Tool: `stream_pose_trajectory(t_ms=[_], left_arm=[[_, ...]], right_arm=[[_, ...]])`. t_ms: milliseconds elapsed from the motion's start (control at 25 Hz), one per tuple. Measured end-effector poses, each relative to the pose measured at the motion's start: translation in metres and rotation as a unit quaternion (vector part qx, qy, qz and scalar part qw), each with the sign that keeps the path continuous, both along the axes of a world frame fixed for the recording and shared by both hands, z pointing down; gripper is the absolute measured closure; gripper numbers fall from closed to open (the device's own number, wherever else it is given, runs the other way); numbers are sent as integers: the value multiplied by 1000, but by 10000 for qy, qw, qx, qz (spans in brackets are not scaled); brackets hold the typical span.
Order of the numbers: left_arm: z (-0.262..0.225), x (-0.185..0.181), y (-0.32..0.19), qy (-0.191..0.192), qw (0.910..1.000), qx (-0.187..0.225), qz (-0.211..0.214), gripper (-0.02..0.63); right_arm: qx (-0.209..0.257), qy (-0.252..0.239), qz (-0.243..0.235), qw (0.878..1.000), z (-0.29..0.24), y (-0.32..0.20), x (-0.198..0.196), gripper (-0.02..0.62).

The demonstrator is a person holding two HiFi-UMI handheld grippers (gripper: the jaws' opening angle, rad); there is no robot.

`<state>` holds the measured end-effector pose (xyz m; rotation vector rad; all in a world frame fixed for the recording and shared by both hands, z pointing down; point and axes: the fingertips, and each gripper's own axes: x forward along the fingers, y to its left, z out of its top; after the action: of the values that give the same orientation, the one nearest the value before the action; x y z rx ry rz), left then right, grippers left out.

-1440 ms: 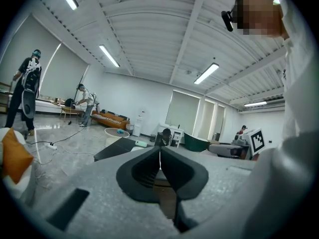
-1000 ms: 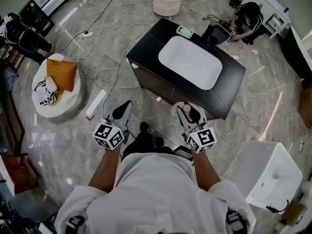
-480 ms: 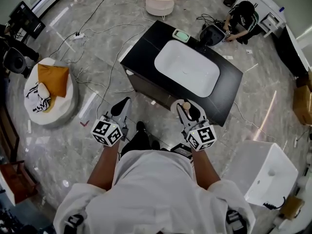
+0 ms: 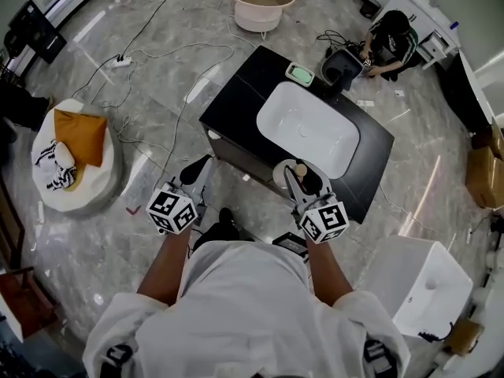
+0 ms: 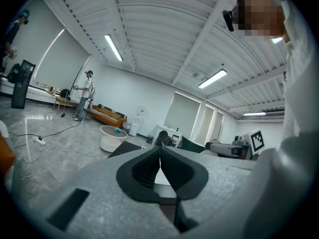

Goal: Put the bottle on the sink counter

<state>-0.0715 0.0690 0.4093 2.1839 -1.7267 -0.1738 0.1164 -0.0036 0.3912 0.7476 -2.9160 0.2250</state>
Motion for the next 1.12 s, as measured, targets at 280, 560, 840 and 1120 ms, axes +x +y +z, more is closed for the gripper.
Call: stream_pose_trajectory(t_ms=[280,560,840,1120], left_arm=[[6,-44,-24,209,9997,31,109,589],[17,-80,-49,300,9991,31,292,589],[20,-95,-81,327,9986,30,424,589],[30,-106,-124,315,9985,-42,447,589]], right_arm=[[-55,70,44,10000,0,-26,-46,456],[-79,-7,23,10000,5,-39,-93,456],[-19,-29,94,9999,3,-65,-107,456],[-19,-78,312,9995,17,-106,-107,456]])
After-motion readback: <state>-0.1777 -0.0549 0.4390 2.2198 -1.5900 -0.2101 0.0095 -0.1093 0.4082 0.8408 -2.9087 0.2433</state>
